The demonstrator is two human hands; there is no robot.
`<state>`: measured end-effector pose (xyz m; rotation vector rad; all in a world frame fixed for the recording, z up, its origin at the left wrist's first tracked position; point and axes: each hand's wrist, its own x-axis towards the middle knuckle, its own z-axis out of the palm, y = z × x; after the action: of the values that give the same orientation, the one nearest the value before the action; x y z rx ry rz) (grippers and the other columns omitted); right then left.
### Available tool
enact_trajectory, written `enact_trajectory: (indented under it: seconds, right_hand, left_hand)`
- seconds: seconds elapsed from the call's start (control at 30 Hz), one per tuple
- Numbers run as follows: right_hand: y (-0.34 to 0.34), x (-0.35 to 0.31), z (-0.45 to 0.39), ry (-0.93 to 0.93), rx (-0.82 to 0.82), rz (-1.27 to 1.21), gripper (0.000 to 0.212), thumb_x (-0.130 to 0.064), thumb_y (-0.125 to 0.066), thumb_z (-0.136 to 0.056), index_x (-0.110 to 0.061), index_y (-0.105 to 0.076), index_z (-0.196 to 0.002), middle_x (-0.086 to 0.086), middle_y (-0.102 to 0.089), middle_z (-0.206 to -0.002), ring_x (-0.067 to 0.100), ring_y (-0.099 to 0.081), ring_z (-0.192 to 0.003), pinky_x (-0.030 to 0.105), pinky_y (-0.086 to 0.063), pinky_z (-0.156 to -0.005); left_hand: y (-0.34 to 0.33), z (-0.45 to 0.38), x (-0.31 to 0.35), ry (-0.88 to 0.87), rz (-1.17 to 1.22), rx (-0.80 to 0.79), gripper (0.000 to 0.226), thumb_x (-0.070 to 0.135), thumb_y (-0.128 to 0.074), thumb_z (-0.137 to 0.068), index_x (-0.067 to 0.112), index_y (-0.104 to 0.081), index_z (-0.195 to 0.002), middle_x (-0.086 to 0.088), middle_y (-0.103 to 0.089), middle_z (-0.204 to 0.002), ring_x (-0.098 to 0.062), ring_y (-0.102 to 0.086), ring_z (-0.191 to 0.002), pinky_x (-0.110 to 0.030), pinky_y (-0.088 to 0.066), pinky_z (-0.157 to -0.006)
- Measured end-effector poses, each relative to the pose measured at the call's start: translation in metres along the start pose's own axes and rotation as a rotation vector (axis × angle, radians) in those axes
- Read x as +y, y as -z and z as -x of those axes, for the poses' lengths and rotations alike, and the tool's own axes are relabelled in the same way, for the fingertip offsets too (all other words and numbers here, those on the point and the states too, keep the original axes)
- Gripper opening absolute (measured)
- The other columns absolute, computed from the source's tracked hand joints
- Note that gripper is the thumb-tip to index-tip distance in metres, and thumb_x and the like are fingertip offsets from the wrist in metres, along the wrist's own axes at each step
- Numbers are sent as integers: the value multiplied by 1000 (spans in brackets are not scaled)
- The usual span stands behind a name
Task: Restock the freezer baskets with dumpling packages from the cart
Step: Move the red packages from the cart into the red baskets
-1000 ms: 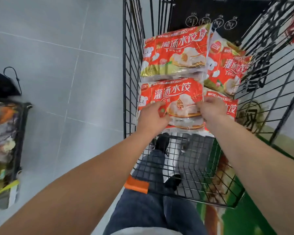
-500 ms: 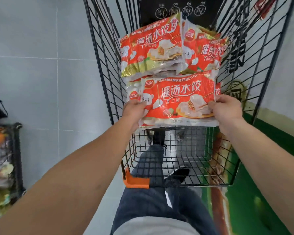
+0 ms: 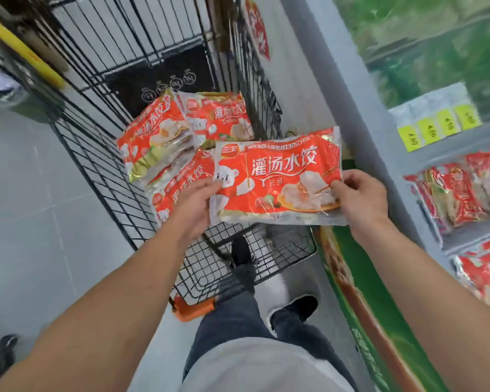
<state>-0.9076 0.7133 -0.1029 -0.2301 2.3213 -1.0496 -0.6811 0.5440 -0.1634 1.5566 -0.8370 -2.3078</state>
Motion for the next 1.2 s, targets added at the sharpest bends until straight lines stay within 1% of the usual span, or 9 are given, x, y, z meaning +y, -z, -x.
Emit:
enact_trajectory:
  seconds: [0.17, 0.3, 0.4, 0.5, 0.63, 0.8, 0.87, 1.03, 1.2]
  right_hand:
    - [87, 48, 28, -8, 91, -139, 20, -5, -60, -86, -20, -67, -75, 0, -69, -78, 19, -65, -76, 33, -52, -71]
    - [159, 105, 53, -63, 160, -257, 28, -4, -59, -89, -21, -66, -69, -6, -68, -71, 11, -65, -67, 28, -53, -66]
    - [226, 157, 78, -120, 252, -339, 28, -1, -59, -90, -20, -66, -70, -2, -66, -73, 18, -61, -71, 33, -49, -71]
    - [272, 204, 97, -176, 321, -389, 27, 0, -60, -89, -17, -66, -69, 3, -64, -69, 25, -59, -73, 45, -53, -73]
    - [321, 265, 112, -315, 467, -519, 19, -5, -64, -84, -17, -69, -70, 3, -68, -72, 32, -66, -79, 52, -57, -80]
    - [358, 309, 121, -427, 645, -524, 24, -3, -66, -82, -19, -66, -65, 2, -67, -70, 25, -62, -72, 36, -50, -72]
    - [362, 319, 116, -464, 673, -459, 25, -3, -66, -83, -20, -63, -64, 3, -65, -73, 21, -58, -74, 30, -42, -70]
    - [368, 350, 93, -625, 694, -412, 15, -12, -66, -90, -10, -71, -104, 3, -66, -99, 24, -60, -93, 31, -45, -84]
    - [369, 359, 72, -739, 701, -317, 23, -14, -64, -91, -12, -70, -113, 6, -70, -111, 26, -62, -103, 34, -48, -95]
  left_hand:
    - [-73, 37, -21, 7, -44, -139, 26, 15, -69, -81, 6, -58, -103, -22, -63, -127, -39, -62, -115, -56, -53, -94]
    - [-146, 65, -56, -12, -75, -241, 12, 12, -57, -96, 2, -60, -104, -19, -71, -112, -30, -71, -94, -45, -62, -74]
    - [-211, 88, -97, -17, -137, -329, 34, 18, -65, -87, 4, -55, -117, -28, -60, -127, -36, -66, -102, -52, -58, -85]
    - [-263, 103, -131, -9, -229, -372, 28, 17, -68, -87, -1, -59, -106, -29, -64, -114, -38, -66, -97, -59, -52, -93]
    - [-340, 112, -173, -59, -408, -376, 9, 7, -63, -92, -1, -62, -91, -19, -72, -90, -29, -70, -81, -41, -60, -74]
    - [-426, 110, -218, -211, -827, -336, 17, 11, -77, -80, 15, -67, -66, -11, -72, -79, -28, -68, -83, -44, -55, -85]
    - [-450, 107, -232, -311, -1090, -364, 18, 16, -75, -82, 19, -65, -67, -5, -69, -78, -22, -64, -78, -32, -52, -78]
    - [-497, 80, -265, -423, -1539, -505, 23, 14, -64, -92, 18, -68, -70, 0, -69, -77, -17, -63, -75, -27, -48, -69]
    - [-523, 57, -283, -407, -1750, -603, 19, 12, -59, -93, 10, -71, -77, -1, -73, -89, -17, -62, -65, -26, -50, -61]
